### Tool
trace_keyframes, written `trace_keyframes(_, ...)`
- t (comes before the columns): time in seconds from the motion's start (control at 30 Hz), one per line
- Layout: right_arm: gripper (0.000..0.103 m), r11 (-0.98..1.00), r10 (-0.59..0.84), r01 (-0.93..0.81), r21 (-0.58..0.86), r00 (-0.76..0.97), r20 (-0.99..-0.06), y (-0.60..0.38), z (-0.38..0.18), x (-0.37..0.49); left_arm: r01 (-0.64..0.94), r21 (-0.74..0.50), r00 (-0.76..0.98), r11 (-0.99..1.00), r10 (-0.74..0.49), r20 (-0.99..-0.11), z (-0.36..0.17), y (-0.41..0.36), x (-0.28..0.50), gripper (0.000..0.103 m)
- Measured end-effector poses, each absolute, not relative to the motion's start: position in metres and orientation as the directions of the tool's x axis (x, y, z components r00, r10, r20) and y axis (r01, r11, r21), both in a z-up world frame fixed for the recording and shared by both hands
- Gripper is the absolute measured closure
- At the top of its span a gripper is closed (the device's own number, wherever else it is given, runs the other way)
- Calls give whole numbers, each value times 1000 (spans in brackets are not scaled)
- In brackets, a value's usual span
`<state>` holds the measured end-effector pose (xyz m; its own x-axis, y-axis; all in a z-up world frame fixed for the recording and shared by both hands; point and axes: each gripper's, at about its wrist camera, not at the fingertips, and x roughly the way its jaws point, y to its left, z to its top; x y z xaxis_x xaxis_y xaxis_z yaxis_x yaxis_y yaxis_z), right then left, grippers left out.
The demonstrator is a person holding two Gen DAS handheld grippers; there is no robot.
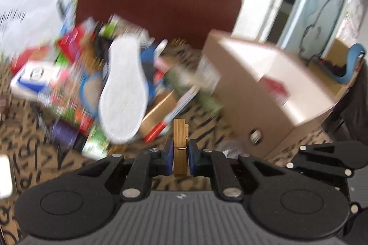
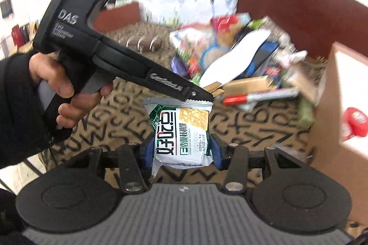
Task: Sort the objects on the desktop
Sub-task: 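Lift the clothespin with the left tool while the right tool grasps and lifts the snack packet, then lower clothespin and snack packet into the white box and open both tools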
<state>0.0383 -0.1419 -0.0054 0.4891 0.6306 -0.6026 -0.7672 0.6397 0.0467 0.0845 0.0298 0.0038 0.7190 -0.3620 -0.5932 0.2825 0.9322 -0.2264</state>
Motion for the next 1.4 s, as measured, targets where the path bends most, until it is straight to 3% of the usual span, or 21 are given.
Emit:
trace_keyframes(0.27,56,740,556,-671,-48,651,-517,-206,54,49,418,-251,729,873,-487,-481,66,-23,97,91)
trace_keyframes(0.43,56,820,438,-561,-110,741,-508,-253,74,65,483,-237,706,843,-535,-464,81,-68,116,91)
trace_keyframes(0.53,56,862,395,-501,-74,756,-523,-283,78,80,508,-263,675,820,-569,-470,82,-93,129,91)
trace_keyframes(0.77,56,926,181,-343,-159,772,-609,-338,59,125,581,-252,568,774,-607,-556,64,-167,162,91)
trace_keyframes(1.0,56,912,34,-333,-241,646,-763,-362,20,175,575,-289,432,765,-584,-687,24,-224,208,91)
trace_keyframes(1.4,55,869,-2,-441,-225,451,-893,-364,-8,220,615,-265,337,743,-551,-763,-3,-267,239,91)
